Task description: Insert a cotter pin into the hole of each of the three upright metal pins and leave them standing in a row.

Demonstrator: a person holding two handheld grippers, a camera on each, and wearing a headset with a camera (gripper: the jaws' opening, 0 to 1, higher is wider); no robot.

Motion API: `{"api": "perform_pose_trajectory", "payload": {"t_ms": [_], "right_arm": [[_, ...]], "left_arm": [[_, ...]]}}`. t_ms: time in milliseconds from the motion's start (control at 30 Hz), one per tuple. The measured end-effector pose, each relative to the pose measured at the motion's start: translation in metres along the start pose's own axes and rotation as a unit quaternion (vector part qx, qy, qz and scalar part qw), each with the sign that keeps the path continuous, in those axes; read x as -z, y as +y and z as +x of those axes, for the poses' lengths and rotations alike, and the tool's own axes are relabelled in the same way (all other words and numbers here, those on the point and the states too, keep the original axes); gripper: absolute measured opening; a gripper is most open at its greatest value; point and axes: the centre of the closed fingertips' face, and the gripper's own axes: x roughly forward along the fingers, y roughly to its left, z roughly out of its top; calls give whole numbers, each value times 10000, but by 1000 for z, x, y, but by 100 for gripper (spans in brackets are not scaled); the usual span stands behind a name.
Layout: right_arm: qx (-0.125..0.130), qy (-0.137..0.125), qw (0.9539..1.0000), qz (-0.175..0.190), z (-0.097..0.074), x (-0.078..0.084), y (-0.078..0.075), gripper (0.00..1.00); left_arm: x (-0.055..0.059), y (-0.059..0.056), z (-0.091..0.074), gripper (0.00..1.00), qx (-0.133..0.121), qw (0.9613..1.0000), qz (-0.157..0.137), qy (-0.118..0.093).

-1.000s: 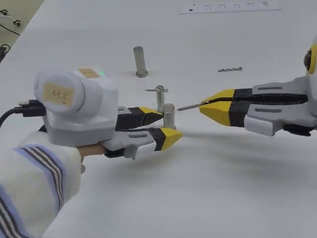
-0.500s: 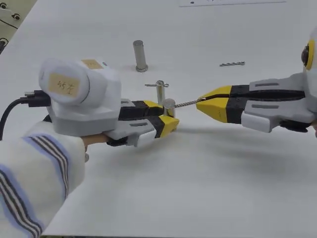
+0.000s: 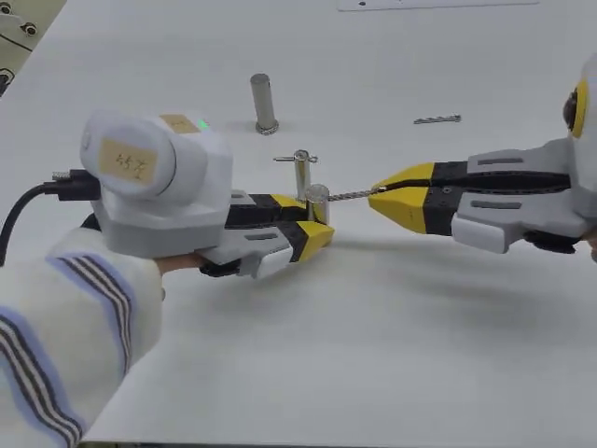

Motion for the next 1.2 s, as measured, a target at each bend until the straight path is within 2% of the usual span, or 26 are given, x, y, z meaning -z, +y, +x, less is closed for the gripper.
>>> {"api": "perform_pose_trajectory", "payload": {"t_ms": [33,100,267,500,1200], "right_arm": [[35,119,9998,-161,0,4,0,4],[53,194,9996,-208,1,8,2,4],[116,240,9994,-204,2,12,2,4],[203,253,9991,-281,4,9,0,4],[84,403,9978,-512,6,10,-1,4]], "left_arm": [[0,0,0,12,-23,10000,-7,-5],[0,0,0,12,-45,10000,-25,-8],[0,1,0,12,-76,10000,-29,-2],[-1,2,0,12,-113,9999,-57,-13],[1,1,1,11,-121,9992,381,58]]}}
